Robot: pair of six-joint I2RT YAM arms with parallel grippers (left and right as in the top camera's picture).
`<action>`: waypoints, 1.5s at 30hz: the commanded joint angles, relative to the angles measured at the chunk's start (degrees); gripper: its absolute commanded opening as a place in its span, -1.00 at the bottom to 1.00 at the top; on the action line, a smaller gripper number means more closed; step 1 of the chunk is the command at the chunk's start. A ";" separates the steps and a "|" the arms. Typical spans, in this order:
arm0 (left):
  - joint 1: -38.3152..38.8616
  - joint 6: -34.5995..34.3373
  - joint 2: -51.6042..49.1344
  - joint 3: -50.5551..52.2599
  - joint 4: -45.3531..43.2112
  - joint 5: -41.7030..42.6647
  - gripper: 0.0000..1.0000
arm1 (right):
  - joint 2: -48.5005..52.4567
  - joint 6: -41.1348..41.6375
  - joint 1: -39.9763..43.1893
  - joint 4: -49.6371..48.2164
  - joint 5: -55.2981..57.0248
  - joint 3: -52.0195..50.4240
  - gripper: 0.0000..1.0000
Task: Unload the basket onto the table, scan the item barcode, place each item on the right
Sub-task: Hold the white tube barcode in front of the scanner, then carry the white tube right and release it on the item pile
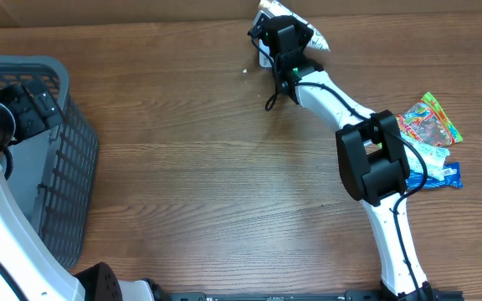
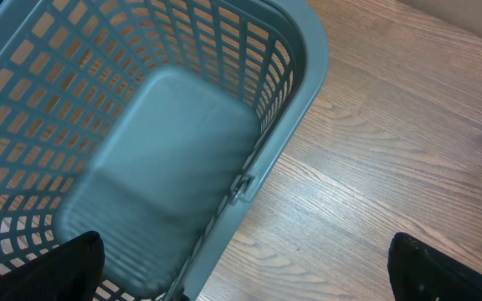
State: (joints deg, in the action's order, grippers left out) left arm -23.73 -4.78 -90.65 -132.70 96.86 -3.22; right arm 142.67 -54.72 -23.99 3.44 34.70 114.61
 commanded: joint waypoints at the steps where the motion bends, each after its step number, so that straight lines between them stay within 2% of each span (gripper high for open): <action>1: -0.15 -0.81 -0.09 -0.81 -0.07 0.24 0.99 | -0.33 -0.20 0.26 -1.97 2.34 0.90 -0.92; 13: -0.15 -0.81 -0.09 -0.81 -0.07 0.26 0.99 | -0.24 -0.13 -0.11 -7.30 8.39 0.90 -0.93; 16: -0.15 -0.81 -0.09 -0.81 -0.07 0.24 0.99 | -1.42 3.50 -1.20 -6.49 9.29 0.90 -0.93; 23: -0.15 -0.81 -0.09 -0.81 -0.07 0.26 1.00 | -14.01 19.85 -3.37 9.90 6.60 0.90 -0.93; 29: -0.15 -0.81 -0.09 -0.81 -0.07 0.26 0.99 | -29.11 38.10 -2.43 32.35 -10.78 0.90 -0.93; 30: -0.15 -0.81 -0.09 -0.79 -0.07 0.26 0.98 | -33.24 44.81 -0.57 39.12 -17.31 0.90 -0.93; 32: -0.15 -0.81 -0.09 -0.81 -0.07 0.26 1.00 | -36.33 50.99 2.01 45.35 -21.40 0.90 -0.93; 39: -0.15 -0.81 -0.09 -0.81 -0.07 0.24 1.00 | -38.05 77.90 16.20 67.80 -22.80 0.09 -0.92; 42: -0.15 -0.81 -0.09 -0.81 -0.07 0.24 0.99 | -37.03 84.96 21.53 71.36 -22.80 -2.58 -0.92; 45: -0.15 -0.81 -0.09 -0.81 -0.07 0.24 1.00 | -36.50 92.96 26.75 70.73 -22.84 -8.13 -0.93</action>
State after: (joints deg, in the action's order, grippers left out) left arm -23.73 -4.78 -90.65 -132.70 96.86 -3.22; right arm 105.58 22.98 -1.17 74.89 12.69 110.67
